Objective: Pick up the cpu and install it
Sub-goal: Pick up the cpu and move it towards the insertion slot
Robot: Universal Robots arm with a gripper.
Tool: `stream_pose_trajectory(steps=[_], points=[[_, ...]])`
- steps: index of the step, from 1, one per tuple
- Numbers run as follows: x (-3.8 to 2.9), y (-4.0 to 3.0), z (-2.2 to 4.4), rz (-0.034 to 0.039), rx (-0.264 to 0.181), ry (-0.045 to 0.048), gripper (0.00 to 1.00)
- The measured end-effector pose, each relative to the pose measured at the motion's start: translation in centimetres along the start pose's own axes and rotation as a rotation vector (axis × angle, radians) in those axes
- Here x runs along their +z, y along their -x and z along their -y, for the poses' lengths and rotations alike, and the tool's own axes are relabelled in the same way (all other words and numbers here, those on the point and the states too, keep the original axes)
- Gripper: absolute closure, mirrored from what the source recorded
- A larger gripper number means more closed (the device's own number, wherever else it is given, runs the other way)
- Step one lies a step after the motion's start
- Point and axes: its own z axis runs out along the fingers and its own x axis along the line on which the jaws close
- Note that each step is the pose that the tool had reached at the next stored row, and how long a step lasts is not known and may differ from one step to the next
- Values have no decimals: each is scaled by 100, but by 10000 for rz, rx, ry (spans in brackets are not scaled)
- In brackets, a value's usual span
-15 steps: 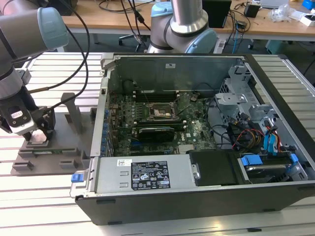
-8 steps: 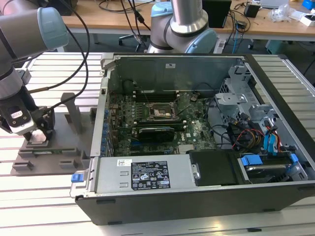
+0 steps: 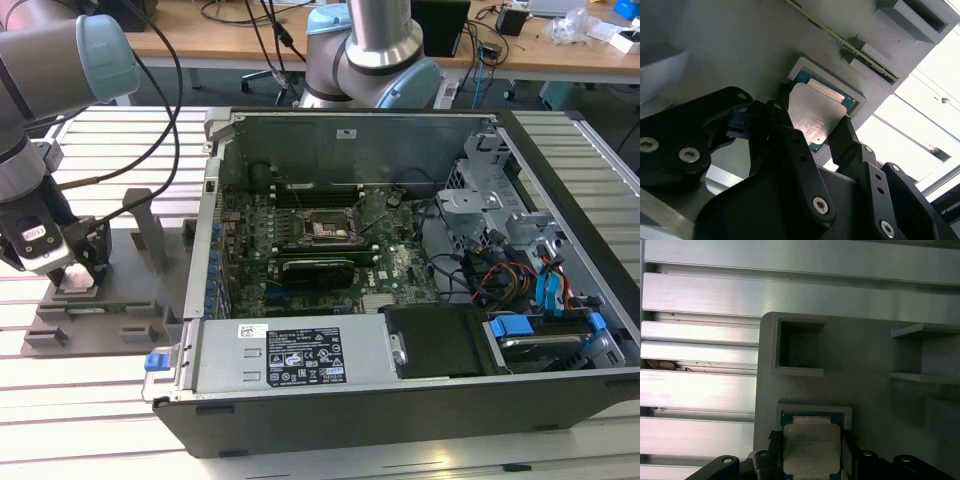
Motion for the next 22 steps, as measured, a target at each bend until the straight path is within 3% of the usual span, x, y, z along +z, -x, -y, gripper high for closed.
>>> stream_pose_trajectory(steps=[9, 22], points=[[-6, 0, 1, 2, 0, 0, 45], [-137, 4, 3, 1, 1, 0, 45]])
